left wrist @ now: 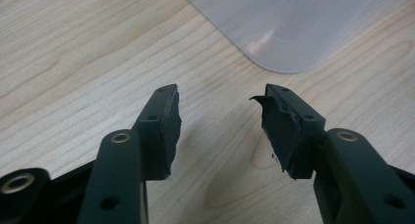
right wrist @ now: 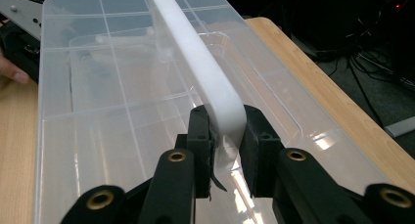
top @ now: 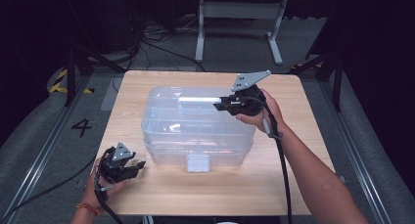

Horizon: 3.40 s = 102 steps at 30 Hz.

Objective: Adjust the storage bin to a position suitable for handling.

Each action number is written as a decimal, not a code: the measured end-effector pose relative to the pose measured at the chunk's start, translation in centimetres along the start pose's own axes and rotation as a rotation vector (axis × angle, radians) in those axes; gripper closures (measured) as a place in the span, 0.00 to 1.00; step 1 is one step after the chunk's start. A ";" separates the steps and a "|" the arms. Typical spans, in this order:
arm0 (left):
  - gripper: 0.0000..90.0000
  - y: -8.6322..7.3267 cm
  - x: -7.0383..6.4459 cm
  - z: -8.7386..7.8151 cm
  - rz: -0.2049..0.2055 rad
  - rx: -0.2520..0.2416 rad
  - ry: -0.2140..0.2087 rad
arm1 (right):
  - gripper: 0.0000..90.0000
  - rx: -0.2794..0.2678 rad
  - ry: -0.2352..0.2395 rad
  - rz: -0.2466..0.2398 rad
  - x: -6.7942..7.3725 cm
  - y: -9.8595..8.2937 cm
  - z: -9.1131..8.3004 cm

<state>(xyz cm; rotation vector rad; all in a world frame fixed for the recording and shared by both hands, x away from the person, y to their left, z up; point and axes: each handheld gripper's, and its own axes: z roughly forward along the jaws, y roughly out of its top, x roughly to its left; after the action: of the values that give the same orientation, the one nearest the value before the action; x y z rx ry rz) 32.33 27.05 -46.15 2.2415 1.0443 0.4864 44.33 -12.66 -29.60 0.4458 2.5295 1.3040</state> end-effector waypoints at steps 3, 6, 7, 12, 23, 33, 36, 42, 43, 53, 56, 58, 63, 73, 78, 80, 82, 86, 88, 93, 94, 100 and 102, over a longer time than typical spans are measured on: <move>0.59 0.3 -0.2 -0.6 -0.021 -0.030 -0.011 | 0.85 -0.001 0.005 0.002 -0.2 0.1 -0.1; 0.62 0.9 -0.4 -1.4 -0.012 -0.066 -0.003 | 0.84 -0.002 0.002 0.000 -0.3 0.3 -0.1; 0.63 1.1 -0.5 -1.7 -0.003 -0.072 -0.002 | 0.84 -0.004 0.000 -0.001 -0.4 0.3 -0.2; 0.67 2.0 -1.1 -2.9 0.009 -0.112 -0.016 | 0.84 -0.006 -0.007 0.001 -0.5 0.6 -0.3; 0.77 3.4 -1.6 -4.3 0.017 -0.176 -0.017 | 0.83 -0.010 -0.018 0.001 -0.8 0.9 -0.4; 0.82 4.2 -1.7 -5.6 0.024 -0.231 -0.030 | 0.83 -0.015 -0.014 0.003 -1.0 1.1 -0.4; 0.84 4.6 -1.9 -5.7 0.017 -0.253 -0.042 | 0.83 -0.015 -0.012 0.004 -1.1 1.1 -0.4; 0.86 5.3 -2.3 -5.2 0.023 -0.239 -0.026 | 0.83 -0.015 -0.014 0.003 -1.0 1.1 -0.4; 0.86 5.3 -2.3 -5.1 0.021 -0.242 -0.022 | 0.83 -0.014 -0.013 0.004 -1.0 1.1 -0.4; 0.89 5.3 -2.3 -4.9 -0.001 -0.273 -0.006 | 0.77 -0.021 -0.056 -0.024 -0.7 1.1 -0.6; 0.89 5.3 -2.2 -5.0 0.006 -0.279 -0.003 | 0.71 -0.021 -0.080 -0.012 -0.9 1.0 -1.1; 0.89 5.4 -2.2 -5.1 0.008 -0.281 0.004 | 0.68 -0.030 -0.095 -0.002 -1.0 0.7 -1.6; 0.89 5.4 -2.2 -5.1 0.005 -0.280 -0.001 | 0.59 -0.030 -0.147 -0.005 -1.0 -0.2 -3.3; 0.89 5.8 -2.1 -5.3 -0.006 -0.298 -0.005 | 0.51 -0.075 -0.228 0.047 -1.3 -3.8 -8.1; 0.89 6.0 -2.0 -5.3 -0.003 -0.296 -0.003 | 0.50 -0.088 -0.263 0.091 -1.8 -6.6 -9.8; 0.89 6.1 -2.0 -5.3 0.002 -0.300 0.004 | 0.49 -0.085 -0.268 0.104 -2.0 -7.7 -10.0; 0.89 6.2 -2.0 -5.3 0.004 -0.297 0.007 | 0.48 -0.074 -0.268 0.118 -2.0 -8.9 -10.0; 0.90 6.4 -1.9 -5.4 -0.004 -0.306 0.004 | 0.46 -0.048 -0.258 0.113 -1.5 -10.8 -9.3; 0.90 6.6 -1.8 -5.4 -0.003 -0.308 0.006 | 0.45 -0.038 -0.252 0.103 -1.1 -11.6 -8.9; 0.89 6.9 -1.7 -5.4 -0.004 -0.316 0.011 | 0.44 -0.055 -0.235 0.092 -0.2 -12.5 -8.0; 0.89 6.9 -1.7 -5.5 -0.003 -0.315 0.011 | 0.44 -0.060 -0.231 0.088 0.0 -12.5 -7.8; 0.89 6.9 -1.6 -5.5 -0.005 -0.313 0.006 | 0.47 -0.065 -0.218 0.074 0.7 -12.7 -6.9; 0.89 6.9 -1.6 -5.5 -0.006 -0.313 0.007 | 0.47 -0.084 -0.223 0.076 0.7 -12.7 -6.9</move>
<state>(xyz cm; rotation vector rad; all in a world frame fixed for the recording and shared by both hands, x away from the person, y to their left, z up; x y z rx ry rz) 32.15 24.37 -37.63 1.9608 0.9086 0.6100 39.24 -24.49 -36.22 0.6364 2.2869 1.3017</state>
